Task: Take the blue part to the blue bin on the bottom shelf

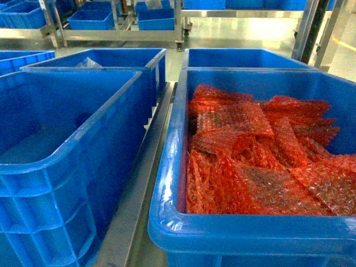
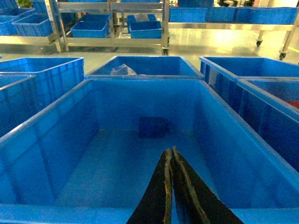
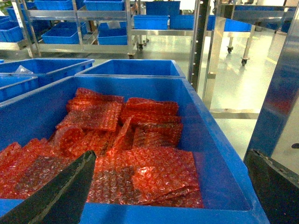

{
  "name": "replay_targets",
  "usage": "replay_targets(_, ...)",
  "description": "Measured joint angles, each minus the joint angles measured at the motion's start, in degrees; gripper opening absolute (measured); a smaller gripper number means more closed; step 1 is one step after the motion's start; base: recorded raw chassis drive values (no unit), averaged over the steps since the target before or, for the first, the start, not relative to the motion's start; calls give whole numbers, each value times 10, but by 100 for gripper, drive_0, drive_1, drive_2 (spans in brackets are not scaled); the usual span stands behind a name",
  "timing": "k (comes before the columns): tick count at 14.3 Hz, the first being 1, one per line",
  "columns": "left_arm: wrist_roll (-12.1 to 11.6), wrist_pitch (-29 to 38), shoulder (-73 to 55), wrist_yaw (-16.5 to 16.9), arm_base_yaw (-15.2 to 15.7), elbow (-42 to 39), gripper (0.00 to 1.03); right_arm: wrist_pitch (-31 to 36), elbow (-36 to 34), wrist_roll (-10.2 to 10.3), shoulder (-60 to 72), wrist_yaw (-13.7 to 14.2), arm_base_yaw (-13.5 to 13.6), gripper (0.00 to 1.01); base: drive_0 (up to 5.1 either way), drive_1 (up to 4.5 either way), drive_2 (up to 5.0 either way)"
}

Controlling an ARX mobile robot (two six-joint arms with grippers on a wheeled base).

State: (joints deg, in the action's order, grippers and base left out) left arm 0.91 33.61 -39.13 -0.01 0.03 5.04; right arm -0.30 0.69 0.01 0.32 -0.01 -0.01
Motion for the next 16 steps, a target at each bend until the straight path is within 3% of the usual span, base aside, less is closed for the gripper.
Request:
replay_targets(4, -1, -60, 85, 0, 0, -24, 2, 0, 0, 0, 0, 0, 0, 98, 0, 0, 0)
replay_targets(5, -1, -30, 90, 0, 0, -42, 2, 0, 0, 0, 0, 0, 0, 98, 0, 0, 0)
replay_targets(9, -1, -124, 180, 0, 0, -43, 2, 0, 0, 0, 0, 0, 0, 98, 0, 0, 0)
replay_targets(16, -1, -218, 274, 0, 0, -43, 2, 0, 0, 0, 0, 0, 0, 98, 0, 0, 0)
